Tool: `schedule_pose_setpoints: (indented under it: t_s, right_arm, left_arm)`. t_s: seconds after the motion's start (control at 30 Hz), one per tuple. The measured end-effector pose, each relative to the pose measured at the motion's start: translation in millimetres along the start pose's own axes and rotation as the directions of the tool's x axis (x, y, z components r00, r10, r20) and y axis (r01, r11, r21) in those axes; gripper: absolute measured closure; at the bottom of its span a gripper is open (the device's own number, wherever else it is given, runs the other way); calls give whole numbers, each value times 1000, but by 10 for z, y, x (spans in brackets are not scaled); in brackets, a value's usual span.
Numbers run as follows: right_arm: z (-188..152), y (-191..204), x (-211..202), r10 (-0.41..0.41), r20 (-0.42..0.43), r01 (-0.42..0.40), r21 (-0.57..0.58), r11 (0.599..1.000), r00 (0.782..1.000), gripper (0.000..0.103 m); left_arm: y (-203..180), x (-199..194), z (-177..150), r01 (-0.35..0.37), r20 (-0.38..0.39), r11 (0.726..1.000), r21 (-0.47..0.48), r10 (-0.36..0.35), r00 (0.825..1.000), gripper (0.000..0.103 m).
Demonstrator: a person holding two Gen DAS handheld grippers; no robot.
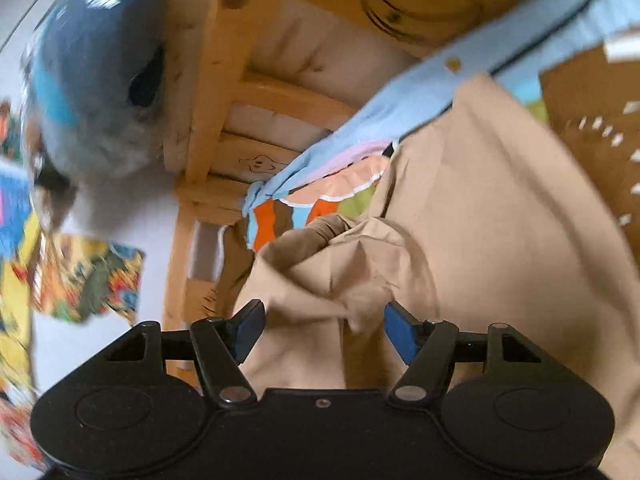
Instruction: Fold large clothes
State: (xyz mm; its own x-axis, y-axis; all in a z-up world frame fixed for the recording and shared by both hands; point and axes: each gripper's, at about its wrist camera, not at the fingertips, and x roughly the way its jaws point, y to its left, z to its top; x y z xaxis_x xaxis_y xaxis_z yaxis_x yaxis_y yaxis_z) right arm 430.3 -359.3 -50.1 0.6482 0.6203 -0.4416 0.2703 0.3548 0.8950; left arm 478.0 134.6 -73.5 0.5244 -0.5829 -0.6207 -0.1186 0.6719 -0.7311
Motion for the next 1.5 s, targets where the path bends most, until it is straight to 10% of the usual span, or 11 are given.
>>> schedule_pose_setpoints:
  t_s: [0.17, 0.37, 0.43, 0.6, 0.67, 0.77, 0.9, 1.0, 1.17, 1.33, 1.5]
  right_arm:
    - [118, -65, 254, 24, -45, -20, 87, 996, 999, 39]
    - [131, 375, 473, 51, -24, -55, -225, 973, 998, 92]
    - [26, 700, 411, 97, 24, -73, -488, 870, 995, 96]
    - [-510, 867, 346, -57, 45, 64, -918, 391, 997, 96]
    - [-635, 654, 364, -158, 20, 70, -944, 323, 987, 96]
    - [-741, 360, 292, -229, -6, 80, -928, 364, 973, 95]
    - [-654, 231, 41, -218, -85, 50, -835, 548, 972, 75]
    - [-430, 197, -70, -154, -128, 22, -696, 718, 980, 24]
    - [-53, 29, 84, -54, -44, 34, -384, 923, 998, 27]
    - [5, 202, 360, -184, 57, 190, -456, 869, 981, 98]
    - [-149, 502, 473, -204, 221, 300, -670, 679, 954, 101]
  left_arm:
    - [-87, -83, 127, -27, 8, 995, 98, 26, 1000, 103]
    - [-147, -226, 480, -106, 66, 970, 218, 93, 993, 103]
    - [-259, -309, 588, -90, 120, 943, 322, 54, 991, 103]
    - [-213, -290, 473, -112, 91, 844, 525, 75, 993, 103]
    - [-50, -220, 333, -123, 55, 845, 521, 110, 992, 103]
    - [120, -220, 158, -110, 37, 866, 487, 106, 994, 103]
    - [119, -304, 138, -104, 22, 880, 464, 106, 994, 103]
    - [126, -339, 178, -107, 12, 884, 455, 115, 993, 103]
    - [197, -280, 168, -139, 19, 911, 389, 143, 990, 101]
    - [73, -324, 73, -203, 90, 900, 385, 183, 979, 103]
    - [-62, -257, -68, -311, 148, 851, 422, 273, 950, 103]
